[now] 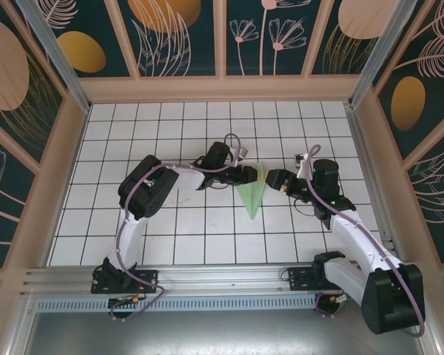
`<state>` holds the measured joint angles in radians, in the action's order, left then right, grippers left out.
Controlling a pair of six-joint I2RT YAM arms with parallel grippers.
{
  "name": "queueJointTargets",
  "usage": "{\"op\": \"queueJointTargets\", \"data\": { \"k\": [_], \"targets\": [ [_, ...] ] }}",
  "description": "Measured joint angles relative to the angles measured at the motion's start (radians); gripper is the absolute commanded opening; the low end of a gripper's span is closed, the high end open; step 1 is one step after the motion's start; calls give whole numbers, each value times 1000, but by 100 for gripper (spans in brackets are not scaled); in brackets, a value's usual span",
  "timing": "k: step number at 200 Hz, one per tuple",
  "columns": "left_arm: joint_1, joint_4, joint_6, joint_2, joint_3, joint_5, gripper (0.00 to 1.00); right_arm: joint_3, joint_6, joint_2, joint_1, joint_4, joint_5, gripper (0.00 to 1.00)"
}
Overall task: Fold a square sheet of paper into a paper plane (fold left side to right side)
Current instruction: Turn over the paper at the center of the table.
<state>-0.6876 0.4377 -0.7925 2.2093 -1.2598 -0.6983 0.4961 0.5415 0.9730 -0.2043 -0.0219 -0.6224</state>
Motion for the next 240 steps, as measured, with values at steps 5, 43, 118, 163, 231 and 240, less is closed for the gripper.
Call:
{"op": "queueJointTargets", "data": {
  "k": [5, 43, 118, 163, 231, 240],
  "targets": [
    [-2, -5, 3, 0, -3, 1, 51, 0, 0, 0, 0, 0, 0, 82],
    [-23, -43, 8, 0, -31, 0, 42, 0, 0, 0, 0, 0, 0, 82],
    [-34, -75, 47, -5, -47, 29, 10, 0, 0, 0, 0, 4, 0, 83],
    [-18, -151, 109, -163, 10, 121, 6, 0, 0, -4, 0, 8, -1, 92],
    [153, -149, 121, -526, 68, 218, 3, -3, 103, 29, -49, -166, -87, 99],
    [167, -141, 110, -555, 68, 223, 3, -7, 130, 43, -71, -231, -104, 99]
  ]
}}
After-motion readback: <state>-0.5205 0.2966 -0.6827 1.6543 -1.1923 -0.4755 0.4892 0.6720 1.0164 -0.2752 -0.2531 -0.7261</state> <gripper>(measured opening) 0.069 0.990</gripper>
